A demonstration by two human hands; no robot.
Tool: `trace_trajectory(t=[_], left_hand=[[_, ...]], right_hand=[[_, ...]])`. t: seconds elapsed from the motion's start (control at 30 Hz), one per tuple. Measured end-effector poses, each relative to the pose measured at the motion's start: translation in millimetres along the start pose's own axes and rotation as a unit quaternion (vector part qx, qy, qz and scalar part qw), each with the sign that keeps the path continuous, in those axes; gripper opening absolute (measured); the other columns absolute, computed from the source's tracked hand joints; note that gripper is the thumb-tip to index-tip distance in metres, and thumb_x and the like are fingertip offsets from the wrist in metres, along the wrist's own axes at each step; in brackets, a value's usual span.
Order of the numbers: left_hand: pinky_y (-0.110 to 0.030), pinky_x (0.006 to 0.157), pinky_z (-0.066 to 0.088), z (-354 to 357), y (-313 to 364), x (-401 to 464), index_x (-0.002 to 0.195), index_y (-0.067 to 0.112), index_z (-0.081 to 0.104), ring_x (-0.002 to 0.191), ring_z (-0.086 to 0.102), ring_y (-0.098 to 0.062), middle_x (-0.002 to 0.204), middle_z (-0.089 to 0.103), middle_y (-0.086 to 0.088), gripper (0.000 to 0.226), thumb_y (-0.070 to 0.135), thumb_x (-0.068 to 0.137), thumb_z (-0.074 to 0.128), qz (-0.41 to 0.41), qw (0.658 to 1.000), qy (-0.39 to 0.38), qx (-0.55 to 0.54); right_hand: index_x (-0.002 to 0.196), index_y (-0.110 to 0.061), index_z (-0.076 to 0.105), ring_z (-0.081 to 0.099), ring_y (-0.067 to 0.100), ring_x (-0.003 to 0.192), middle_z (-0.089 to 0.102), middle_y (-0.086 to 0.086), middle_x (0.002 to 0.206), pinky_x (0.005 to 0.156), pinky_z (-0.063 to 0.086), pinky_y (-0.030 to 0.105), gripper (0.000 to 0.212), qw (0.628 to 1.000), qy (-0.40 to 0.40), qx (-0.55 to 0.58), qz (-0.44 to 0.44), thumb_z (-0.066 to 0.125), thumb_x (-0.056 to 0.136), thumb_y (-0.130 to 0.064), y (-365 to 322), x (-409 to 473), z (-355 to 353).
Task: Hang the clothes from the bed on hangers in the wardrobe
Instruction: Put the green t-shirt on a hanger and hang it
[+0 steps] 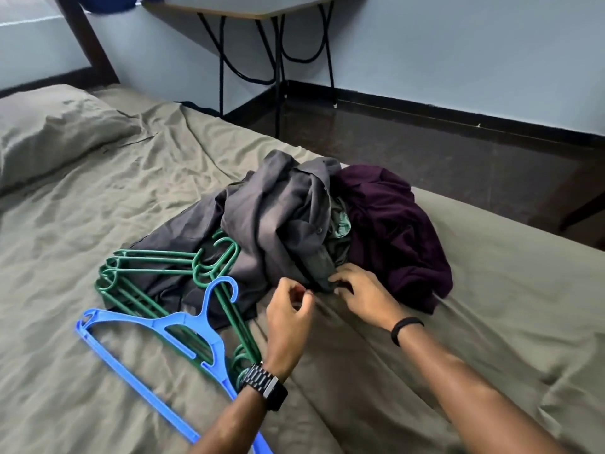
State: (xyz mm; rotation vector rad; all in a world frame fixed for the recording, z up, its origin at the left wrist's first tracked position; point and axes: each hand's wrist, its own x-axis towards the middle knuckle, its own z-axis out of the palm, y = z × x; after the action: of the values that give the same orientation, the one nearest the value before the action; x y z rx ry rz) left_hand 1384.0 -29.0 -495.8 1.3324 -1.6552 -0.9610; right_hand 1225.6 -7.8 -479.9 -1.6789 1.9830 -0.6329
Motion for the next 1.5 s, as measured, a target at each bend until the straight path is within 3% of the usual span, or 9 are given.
trace_trajectory(t=[0.17,0.3,0.5,0.6,0.7,0.83,1.03,1.27,1.5], left_hand=[[-0.017,0.085,0.046,22,9,-2,0.100,0.030,0.054,0.093,0.060,-0.008,0.097,0.066,0.006,0.011,0.022,0.093,0.058,-0.067,0.992,-0.070,-0.082],[-0.054,0.103,0.042,37,46,0,0.118,0.014,0.047,0.114,0.058,-0.036,0.120,0.062,-0.016,0.029,0.034,0.097,0.050,-0.241,0.922,-0.074,-0.295],[-0.023,0.064,0.052,60,108,-3,0.087,0.005,0.058,0.071,0.065,-0.018,0.081,0.064,-0.008,0.014,0.014,0.092,0.049,-0.376,0.750,-0.214,-0.501],[-0.025,0.060,0.052,76,141,-21,0.061,0.008,0.061,0.058,0.061,-0.017,0.064,0.062,-0.003,0.035,0.008,0.090,0.042,-0.334,0.756,-0.310,-0.469],[-0.033,0.075,0.057,85,170,-48,0.089,0.001,0.069,0.079,0.067,-0.024,0.091,0.067,-0.015,0.027,0.009,0.091,0.043,-0.262,0.763,-0.396,-0.439],[-0.030,0.073,0.052,100,189,-86,0.089,0.005,0.071,0.075,0.066,-0.018,0.087,0.067,-0.013,0.031,-0.004,0.088,0.041,-0.143,0.790,-0.472,-0.365],[-0.015,0.061,0.051,107,184,-122,0.072,0.018,0.074,0.062,0.066,-0.004,0.069,0.070,0.000,0.039,0.000,0.092,0.045,-0.118,0.741,-0.613,-0.248],[-0.042,0.073,0.050,142,123,-109,0.096,0.001,0.061,0.086,0.059,-0.032,0.100,0.061,-0.021,0.027,0.024,0.094,0.047,-0.482,0.720,-0.331,-0.373],[-0.040,0.095,0.043,180,124,-112,0.119,0.011,0.054,0.114,0.054,-0.028,0.119,0.054,-0.011,0.024,0.022,0.101,0.042,-0.473,0.722,-0.249,-0.439]], right_hand=[[0.072,-0.020,0.061,0.055,0.004,0.064,0.064,-0.004,0.068,0.063,0.045,0.020,0.018,0.970,0.116,0.211,0.029,0.077,0.079,-0.017,-9,-34,-21],[0.070,-0.018,0.049,0.034,0.005,0.058,0.039,-0.009,0.059,0.055,0.031,0.016,0.018,0.926,0.136,0.353,0.003,0.065,0.077,-0.013,-14,-70,-54],[0.079,-0.019,0.067,0.046,0.023,0.067,0.058,0.009,0.074,0.064,0.036,0.029,0.023,0.866,0.120,0.484,0.018,0.049,0.068,-0.011,-1,-138,-125],[0.087,-0.012,0.065,0.058,0.014,0.073,0.067,0.003,0.079,0.066,0.046,0.024,0.017,0.893,0.140,0.422,0.076,0.050,0.086,-0.005,17,-167,-144],[0.090,-0.012,0.063,0.056,0.006,0.073,0.063,-0.004,0.076,0.068,0.045,0.025,0.022,0.889,0.243,0.371,0.111,0.046,0.099,-0.021,36,-182,-157],[0.100,-0.013,0.065,0.063,0.006,0.094,0.069,-0.003,0.101,0.089,0.048,0.031,0.066,0.885,0.228,0.372,0.161,0.055,0.066,-0.068,42,-180,-173],[0.093,-0.003,0.069,0.065,0.012,0.083,0.071,0.006,0.090,0.076,0.050,0.022,0.011,0.905,0.145,0.365,0.164,0.065,0.088,-0.011,65,-201,-192],[0.102,-0.015,0.066,0.069,0.013,0.089,0.074,0.001,0.094,0.076,0.053,0.022,0.017,0.780,0.317,0.515,0.163,0.058,0.091,-0.005,111,-253,-204],[0.099,-0.011,0.068,0.058,0.014,0.099,0.067,0.003,0.105,0.077,0.036,0.014,0.022,0.892,0.327,0.088,0.299,0.053,0.091,0.003,154,-274,-174]])
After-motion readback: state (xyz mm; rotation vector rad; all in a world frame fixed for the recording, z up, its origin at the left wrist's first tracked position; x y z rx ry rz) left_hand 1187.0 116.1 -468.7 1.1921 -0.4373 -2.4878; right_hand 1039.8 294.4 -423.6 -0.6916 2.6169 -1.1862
